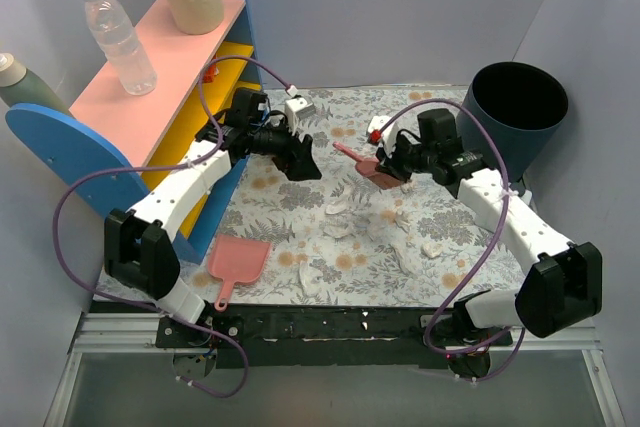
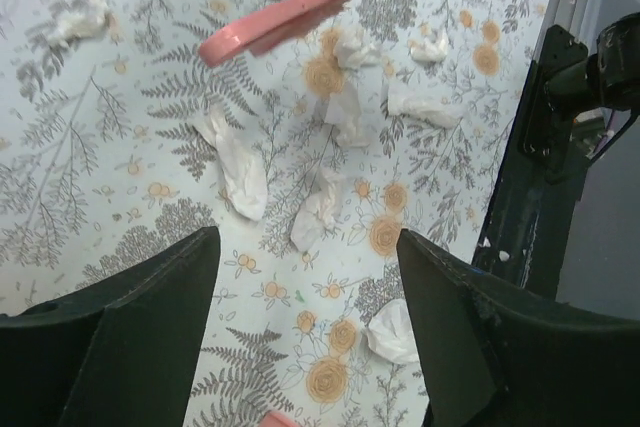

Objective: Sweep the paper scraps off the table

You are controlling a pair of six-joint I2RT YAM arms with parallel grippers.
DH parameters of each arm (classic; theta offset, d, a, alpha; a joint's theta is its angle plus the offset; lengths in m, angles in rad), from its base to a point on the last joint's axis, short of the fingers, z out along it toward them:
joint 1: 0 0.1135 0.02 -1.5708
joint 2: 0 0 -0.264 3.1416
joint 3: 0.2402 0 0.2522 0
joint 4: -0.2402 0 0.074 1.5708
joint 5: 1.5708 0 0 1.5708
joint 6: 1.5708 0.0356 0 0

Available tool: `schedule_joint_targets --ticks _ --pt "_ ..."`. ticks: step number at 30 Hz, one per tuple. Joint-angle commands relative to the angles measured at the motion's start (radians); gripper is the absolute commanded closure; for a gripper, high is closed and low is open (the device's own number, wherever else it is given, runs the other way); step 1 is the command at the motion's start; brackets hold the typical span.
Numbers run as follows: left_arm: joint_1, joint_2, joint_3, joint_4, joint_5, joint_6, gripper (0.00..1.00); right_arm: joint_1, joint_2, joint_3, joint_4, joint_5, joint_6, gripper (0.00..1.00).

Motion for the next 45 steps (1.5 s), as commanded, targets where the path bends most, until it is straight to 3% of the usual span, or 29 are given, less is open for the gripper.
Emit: schedule_joint_targets --ticks 1,11,14,24,28,30,32,34,39,42,45 --pt "0.001 -0.1 -0.064 0.159 0.027 -0.036 0.28 -0.043 -0.042 0.09 -0.009 -0.326 0.319 0.99" --pt "-0.044 -0.058 -0.008 0.242 0.076 -0.053 0.28 -0.143 0.038 0.264 0.169 -0.655 0.687 0.99" --pt "-0.044 -0.032 0.022 0.266 0.115 -0.102 0.29 -0.157 0.046 0.284 0.17 -0.678 0.692 0.99" --pt "-0.045 0.015 0.094 0.266 0.205 -0.151 0.61 -0.16 0.092 0.255 0.311 -0.737 0.802 0.99" --pt "-0.045 0.026 0.095 0.266 0.202 -0.15 1.0 -0.159 0.102 0.229 0.351 -0.706 0.828 0.99" --pt "-0.044 0.023 0.092 0.271 0.188 -0.148 1.0 -0.159 0.107 0.223 0.333 -0.669 0.828 0.91" --pt "-0.045 0.02 0.094 0.245 0.156 -0.13 1.0 -0.16 0.109 0.226 0.298 -0.611 0.756 0.52" --pt "-0.045 0.02 0.103 0.19 0.119 -0.026 1.0 -0.165 0.108 0.269 0.191 -0.571 0.66 0.29" --pt "-0.047 0.064 0.167 -0.161 -0.03 0.315 1.0 -0.163 0.119 0.378 -0.046 -0.528 0.295 0.22" --pt "-0.05 0.09 0.198 -0.304 -0.113 0.45 1.0 -0.16 0.147 0.47 -0.199 -0.529 0.093 0.25" --pt "-0.055 0.077 0.193 -0.332 -0.151 0.51 1.0 -0.155 0.171 0.522 -0.254 -0.545 0.046 0.34"
